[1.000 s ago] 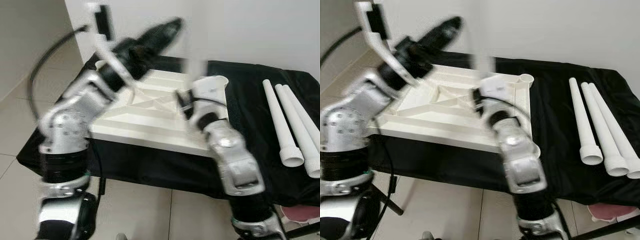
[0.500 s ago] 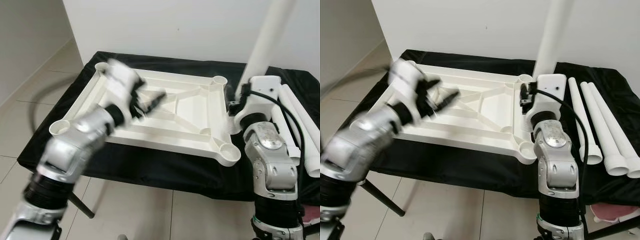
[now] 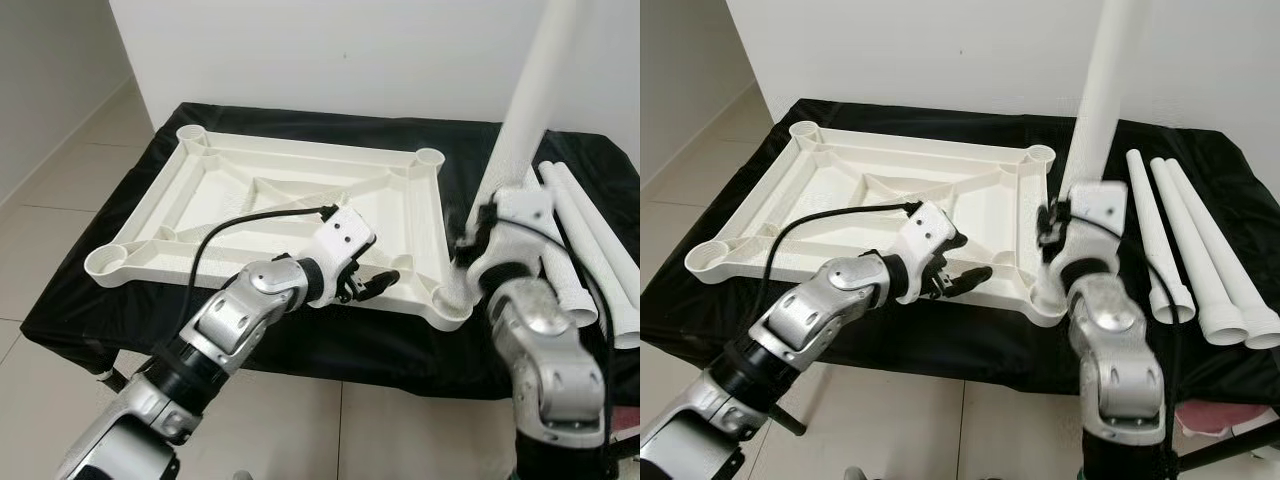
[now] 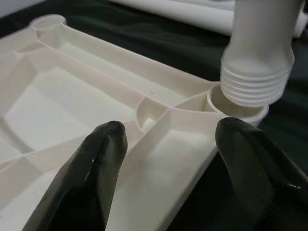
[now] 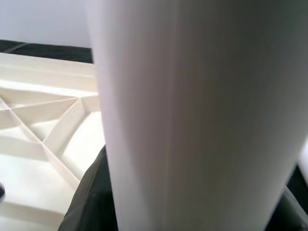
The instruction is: Building children table
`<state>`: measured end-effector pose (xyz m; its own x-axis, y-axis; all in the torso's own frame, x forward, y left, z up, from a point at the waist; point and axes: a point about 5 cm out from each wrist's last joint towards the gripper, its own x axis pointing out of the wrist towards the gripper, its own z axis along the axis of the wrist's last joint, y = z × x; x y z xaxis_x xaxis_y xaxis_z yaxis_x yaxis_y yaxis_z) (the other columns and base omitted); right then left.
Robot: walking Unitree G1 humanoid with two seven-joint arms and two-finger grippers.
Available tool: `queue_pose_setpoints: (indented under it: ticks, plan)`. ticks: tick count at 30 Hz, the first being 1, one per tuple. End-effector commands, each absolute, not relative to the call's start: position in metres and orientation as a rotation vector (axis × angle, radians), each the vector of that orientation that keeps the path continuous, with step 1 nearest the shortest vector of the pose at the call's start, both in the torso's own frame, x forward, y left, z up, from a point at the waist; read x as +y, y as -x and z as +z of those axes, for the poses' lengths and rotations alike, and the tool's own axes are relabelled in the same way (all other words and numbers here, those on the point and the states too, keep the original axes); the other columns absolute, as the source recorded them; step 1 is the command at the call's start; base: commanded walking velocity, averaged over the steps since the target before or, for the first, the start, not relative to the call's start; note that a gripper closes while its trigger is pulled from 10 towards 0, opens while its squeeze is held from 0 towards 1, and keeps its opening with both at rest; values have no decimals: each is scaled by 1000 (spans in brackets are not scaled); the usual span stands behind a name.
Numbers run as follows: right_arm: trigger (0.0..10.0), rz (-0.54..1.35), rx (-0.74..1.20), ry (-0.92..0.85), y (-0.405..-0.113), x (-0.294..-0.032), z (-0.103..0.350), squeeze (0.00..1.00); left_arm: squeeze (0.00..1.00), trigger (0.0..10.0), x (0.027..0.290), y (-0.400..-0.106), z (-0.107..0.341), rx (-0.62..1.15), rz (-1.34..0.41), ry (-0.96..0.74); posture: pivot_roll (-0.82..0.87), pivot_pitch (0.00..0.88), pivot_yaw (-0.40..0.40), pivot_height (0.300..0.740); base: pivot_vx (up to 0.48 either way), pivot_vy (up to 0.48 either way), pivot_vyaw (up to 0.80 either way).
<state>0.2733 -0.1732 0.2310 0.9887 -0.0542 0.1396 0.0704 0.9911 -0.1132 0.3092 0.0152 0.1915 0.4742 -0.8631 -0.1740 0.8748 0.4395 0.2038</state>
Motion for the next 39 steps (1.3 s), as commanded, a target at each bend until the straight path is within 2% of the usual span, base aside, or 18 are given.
queue_pose_setpoints:
  ticks: [1, 16, 20, 27, 28, 30, 31, 32, 33, 36, 37, 39]
  plan:
    - [10000, -107, -167, 112, -271, -179, 232, 0, 0, 10000, 11, -308, 186, 63, -1128, -311, -87, 118, 25, 740, 0, 0, 0]
    - [10000, -103, -252, 95, -282, -174, 250, 0, 0, 10000, -14, -327, 162, 125, -1227, -578, -83, 124, 26, 740, 0, 0, 0]
    - [10000, -95, -261, 92, -282, -172, 252, 0, 0, 10000, -19, -330, 161, 131, -1240, -598, -87, 126, 27, 740, 0, 0, 0]
    - [10000, -92, -252, 91, -280, -170, 248, 0, 0, 10000, -31, -312, 162, 120, -1426, -565, -91, 127, 33, 740, 0, 0, 0]
    - [10000, -93, -251, 91, -281, -171, 248, 0, 0, 6510, -34, -311, 159, 126, -1433, -573, -92, 125, 33, 740, 0, 0, 0]
    - [10000, -94, -251, 91, -281, -171, 248, 0, 0, 6510, -35, -311, 157, 131, -1434, -580, -92, 125, 33, 740, 0, 0, 0]
    - [10000, -93, -251, 89, -281, -170, 248, 0, 0, 5373, -37, -311, 152, 140, -1424, -597, -94, 124, 33, 740, 0, 0, 0]
    - [10000, -93, -251, 89, -281, -170, 248, 0, 0, 5373, -37, -311, 152, 140, -1424, -597, -94, 124, 33, 740, 0, 0, 0]
    - [10000, -93, -251, 88, -281, -170, 248, 0, 0, 2980, -38, -313, 147, 153, -1395, -610, -94, 124, 34, 740, 0, 0, 0]
    - [10000, -92, -252, 89, -282, -170, 248, 0, 0, 2392, -39, -315, 143, 162, -1371, -618, -94, 125, 34, 740, 0, 0, 0]
    - [10000, -92, -253, 89, -282, -170, 248, 0, 0, 235, -39, -319, 140, 171, -1335, -620, -96, 127, 34, 740, 0, 0, 0]
    - [10000, -92, -254, 90, -282, -170, 248, 0, 0, 0, -39, -322, 138, 176, -1312, -620, -96, 127, 34, 740, 0, 0, 0]
